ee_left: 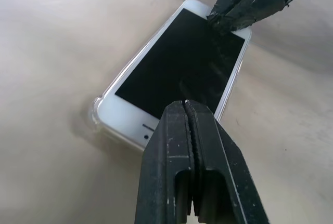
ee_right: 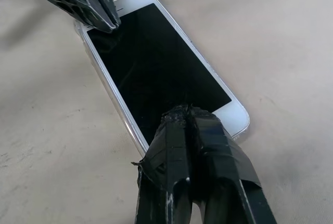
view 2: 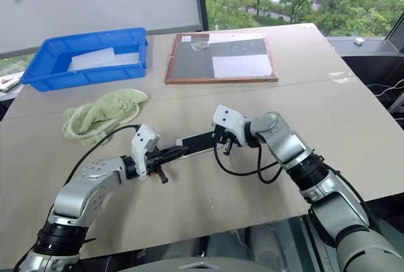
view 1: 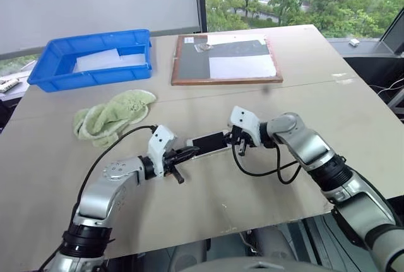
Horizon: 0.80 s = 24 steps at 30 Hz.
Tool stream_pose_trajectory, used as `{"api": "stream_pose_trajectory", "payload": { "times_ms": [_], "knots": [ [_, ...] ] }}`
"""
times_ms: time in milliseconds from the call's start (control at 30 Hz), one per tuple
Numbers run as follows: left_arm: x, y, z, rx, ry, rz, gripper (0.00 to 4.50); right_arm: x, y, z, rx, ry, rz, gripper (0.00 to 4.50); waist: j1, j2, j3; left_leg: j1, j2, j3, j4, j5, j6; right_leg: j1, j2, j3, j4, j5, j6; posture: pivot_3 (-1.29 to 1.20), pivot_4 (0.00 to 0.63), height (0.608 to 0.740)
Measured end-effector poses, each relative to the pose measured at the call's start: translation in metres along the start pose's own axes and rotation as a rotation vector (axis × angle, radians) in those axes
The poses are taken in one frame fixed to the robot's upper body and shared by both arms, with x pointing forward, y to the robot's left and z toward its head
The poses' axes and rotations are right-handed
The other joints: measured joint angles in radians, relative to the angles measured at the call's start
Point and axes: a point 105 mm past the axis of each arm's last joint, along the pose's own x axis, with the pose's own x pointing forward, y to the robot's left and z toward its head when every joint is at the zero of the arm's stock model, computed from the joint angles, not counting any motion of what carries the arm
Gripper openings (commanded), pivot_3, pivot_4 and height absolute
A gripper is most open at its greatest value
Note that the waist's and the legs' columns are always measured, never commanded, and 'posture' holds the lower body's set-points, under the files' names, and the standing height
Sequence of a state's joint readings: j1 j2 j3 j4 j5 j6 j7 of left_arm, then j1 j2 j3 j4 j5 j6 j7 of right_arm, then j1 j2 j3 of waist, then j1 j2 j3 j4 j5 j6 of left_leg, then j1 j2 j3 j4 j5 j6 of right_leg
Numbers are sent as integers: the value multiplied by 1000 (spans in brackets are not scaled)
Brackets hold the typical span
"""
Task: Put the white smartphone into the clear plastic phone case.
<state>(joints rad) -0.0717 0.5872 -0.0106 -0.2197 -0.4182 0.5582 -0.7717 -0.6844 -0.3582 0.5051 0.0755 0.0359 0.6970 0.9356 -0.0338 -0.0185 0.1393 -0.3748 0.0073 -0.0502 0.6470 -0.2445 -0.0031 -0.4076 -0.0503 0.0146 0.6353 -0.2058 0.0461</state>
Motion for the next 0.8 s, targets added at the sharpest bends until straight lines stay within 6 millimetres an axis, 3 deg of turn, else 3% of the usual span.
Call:
{"api": "stream_pose_trajectory", "payload": {
  "times_ms": [100, 267, 433, 800],
  "knots": [
    [0, 0, -4, -11, 8, 9, 41, 5, 0, -5, 30, 15, 15, 0, 0, 1, -6, 13, 0, 0, -3, 0, 0, 10, -1, 0, -2, -1, 1, 0, 150, 740],
    [0, 0, -6, -18, 10, 17, 41, 14, 1, -10, 70, 28, 27, 0, -3, 1, -21, 17, 1, -2, -6, -1, -1, 13, -1, 0, -4, -2, 1, 0, 150, 740],
    [2, -3, -4, -36, -14, 6, 41, 24, 2, -19, 99, 52, 39, 0, -9, 6, -31, 32, 1, -5, -12, -5, -7, 27, -3, 1, -9, -4, 2, 0, 150, 740],
    [0, -2, -1, -43, -37, 9, 41, 40, 5, -21, 74, -11, 15, 0, -36, 19, -49, 37, 1, -18, -12, -9, -14, 28, -6, -2, -9, -11, 3, 0, 150, 740]
  ]
}}
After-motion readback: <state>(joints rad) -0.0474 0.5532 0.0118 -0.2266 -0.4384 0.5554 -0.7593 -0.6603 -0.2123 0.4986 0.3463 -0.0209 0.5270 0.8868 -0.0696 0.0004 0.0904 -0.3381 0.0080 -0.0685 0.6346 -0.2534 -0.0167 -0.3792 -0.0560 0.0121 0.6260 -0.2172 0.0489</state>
